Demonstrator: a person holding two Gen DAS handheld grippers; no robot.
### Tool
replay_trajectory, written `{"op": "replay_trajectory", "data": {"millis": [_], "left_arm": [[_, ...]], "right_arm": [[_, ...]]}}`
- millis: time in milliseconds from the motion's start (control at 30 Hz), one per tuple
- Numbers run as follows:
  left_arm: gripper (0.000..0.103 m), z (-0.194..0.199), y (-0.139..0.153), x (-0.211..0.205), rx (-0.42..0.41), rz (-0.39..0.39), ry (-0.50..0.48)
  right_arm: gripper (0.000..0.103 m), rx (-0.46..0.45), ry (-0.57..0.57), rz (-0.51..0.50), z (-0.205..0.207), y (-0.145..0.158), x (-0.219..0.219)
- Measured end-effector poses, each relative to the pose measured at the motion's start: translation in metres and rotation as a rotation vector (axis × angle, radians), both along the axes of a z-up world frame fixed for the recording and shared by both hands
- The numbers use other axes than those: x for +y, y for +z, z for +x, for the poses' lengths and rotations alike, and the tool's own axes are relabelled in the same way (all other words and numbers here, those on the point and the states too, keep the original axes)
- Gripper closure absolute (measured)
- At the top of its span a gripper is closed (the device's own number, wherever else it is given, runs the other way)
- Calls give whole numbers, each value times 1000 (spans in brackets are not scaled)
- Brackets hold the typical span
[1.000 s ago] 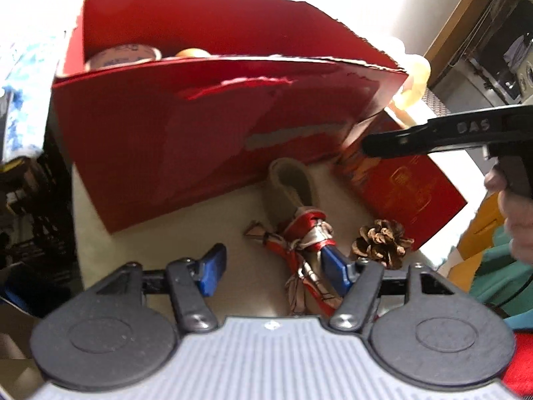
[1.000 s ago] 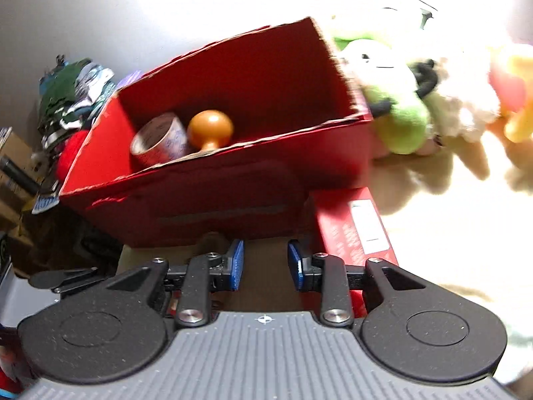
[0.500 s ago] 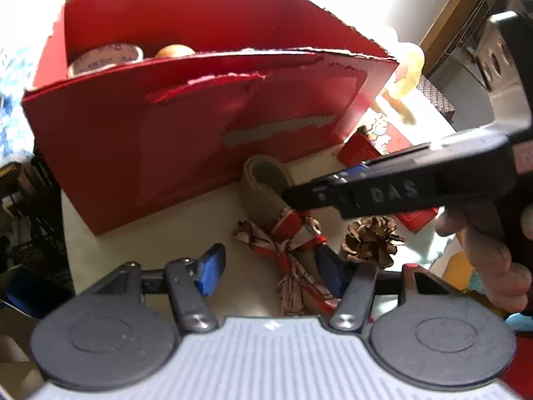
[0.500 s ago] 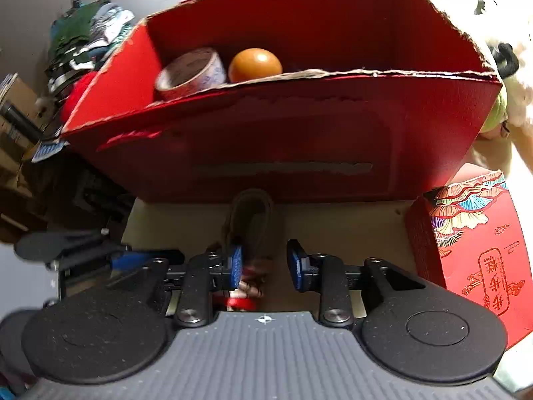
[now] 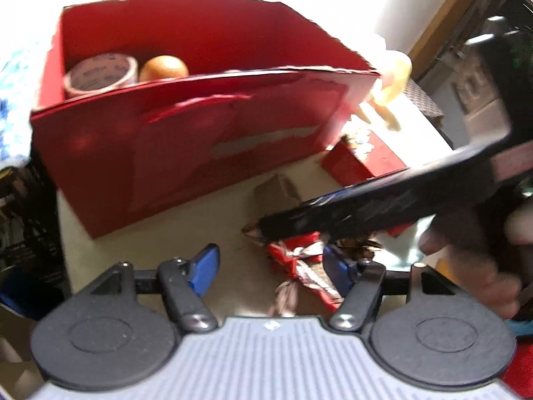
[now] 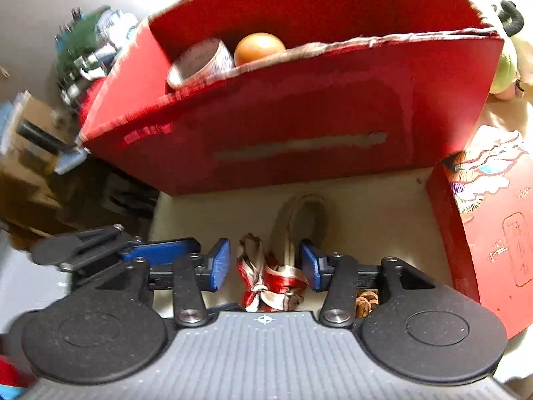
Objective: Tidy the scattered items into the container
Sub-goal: 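Grasp the tan cord loop with the right tool and lift it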
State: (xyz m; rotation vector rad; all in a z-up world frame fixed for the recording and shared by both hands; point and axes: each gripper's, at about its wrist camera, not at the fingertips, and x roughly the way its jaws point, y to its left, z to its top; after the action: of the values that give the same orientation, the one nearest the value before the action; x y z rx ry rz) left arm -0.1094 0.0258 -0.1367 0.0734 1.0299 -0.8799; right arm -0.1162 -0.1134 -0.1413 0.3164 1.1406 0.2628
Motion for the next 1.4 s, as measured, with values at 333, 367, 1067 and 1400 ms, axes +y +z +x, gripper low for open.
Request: {"op": "replay_trajectory", "data": {"millis": [333,367,1067,1400], "left_arm": [[31,-8,-12,-29,-22,83,-93],[33,-6,-14,-29,-13,88,-84],[59,-32,92,-40,-261,-33,-201],[59,39,171,-75,-477,-97,-140]], "right_arm": [[57,-45,-58,-30,-9,17,-12],[56,-34,-62,-45,-9,15,-13],[75,-192,-22,23,-35,105,-45],[75,-535,-45,-91,23,175,-50]]}}
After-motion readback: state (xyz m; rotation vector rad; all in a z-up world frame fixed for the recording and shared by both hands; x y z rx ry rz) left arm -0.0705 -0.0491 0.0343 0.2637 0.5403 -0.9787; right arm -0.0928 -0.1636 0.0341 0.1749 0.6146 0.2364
